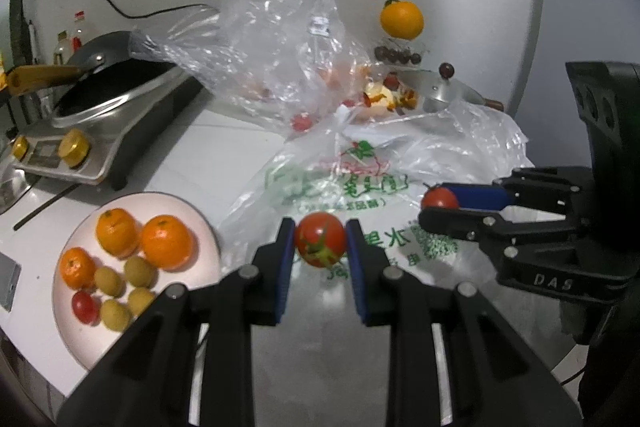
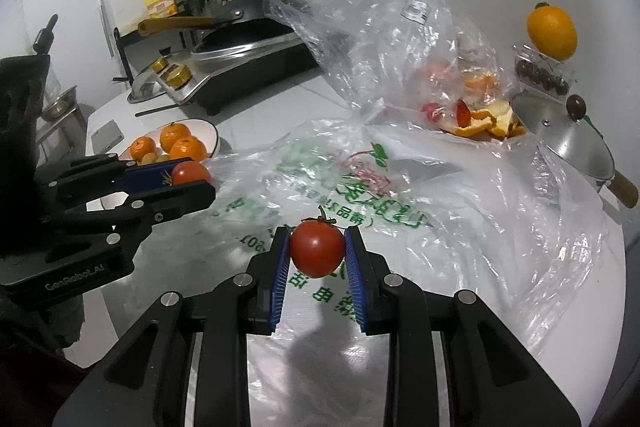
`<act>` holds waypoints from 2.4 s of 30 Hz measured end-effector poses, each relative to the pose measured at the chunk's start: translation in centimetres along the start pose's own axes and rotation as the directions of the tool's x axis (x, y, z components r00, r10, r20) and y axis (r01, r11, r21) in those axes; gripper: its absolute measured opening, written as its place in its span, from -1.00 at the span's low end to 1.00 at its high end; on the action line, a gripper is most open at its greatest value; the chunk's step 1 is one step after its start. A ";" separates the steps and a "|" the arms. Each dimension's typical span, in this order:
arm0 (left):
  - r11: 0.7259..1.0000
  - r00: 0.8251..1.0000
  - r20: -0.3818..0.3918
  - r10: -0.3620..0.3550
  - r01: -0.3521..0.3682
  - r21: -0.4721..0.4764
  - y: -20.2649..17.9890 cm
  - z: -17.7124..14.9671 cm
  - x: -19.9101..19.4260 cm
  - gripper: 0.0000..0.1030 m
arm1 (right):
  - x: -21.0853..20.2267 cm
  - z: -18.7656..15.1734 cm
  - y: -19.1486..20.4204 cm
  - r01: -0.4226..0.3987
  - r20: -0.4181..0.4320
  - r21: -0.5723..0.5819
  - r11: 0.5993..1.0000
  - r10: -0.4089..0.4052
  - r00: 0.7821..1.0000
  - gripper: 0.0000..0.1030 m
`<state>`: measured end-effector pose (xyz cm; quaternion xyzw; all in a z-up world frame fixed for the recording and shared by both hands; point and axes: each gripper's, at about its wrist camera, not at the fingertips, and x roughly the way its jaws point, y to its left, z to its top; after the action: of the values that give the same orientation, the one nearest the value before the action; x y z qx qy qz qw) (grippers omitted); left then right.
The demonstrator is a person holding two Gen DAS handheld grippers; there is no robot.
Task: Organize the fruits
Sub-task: 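Carry the tomato onto the white plate with the left tool while the right tool carries its tomato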
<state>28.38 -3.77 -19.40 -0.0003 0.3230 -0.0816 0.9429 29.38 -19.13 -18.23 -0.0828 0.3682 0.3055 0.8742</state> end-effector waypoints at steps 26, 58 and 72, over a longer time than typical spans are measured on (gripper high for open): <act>0.992 0.997 0.021 0.076 -0.074 -0.101 5.4 -5.0 -4.6 -0.49 | 0.7 0.9 6.1 -0.024 -0.018 -0.106 0.994 0.022 1.000 -0.43; 0.979 0.992 0.038 0.122 -0.114 -0.167 10.9 -7.9 -5.6 -0.49 | 4.4 2.9 13.1 -0.066 -0.041 -0.186 0.980 0.059 0.997 -0.43; 0.982 0.994 0.029 0.106 -0.100 -0.162 11.4 -8.0 -4.3 -0.49 | 5.8 4.0 14.1 -0.078 -0.040 -0.183 0.980 0.072 0.997 -0.43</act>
<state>21.90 8.51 -23.73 -0.0609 0.3105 -0.0065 0.9486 26.50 -3.60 -18.26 -0.1544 0.3557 0.3695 0.8445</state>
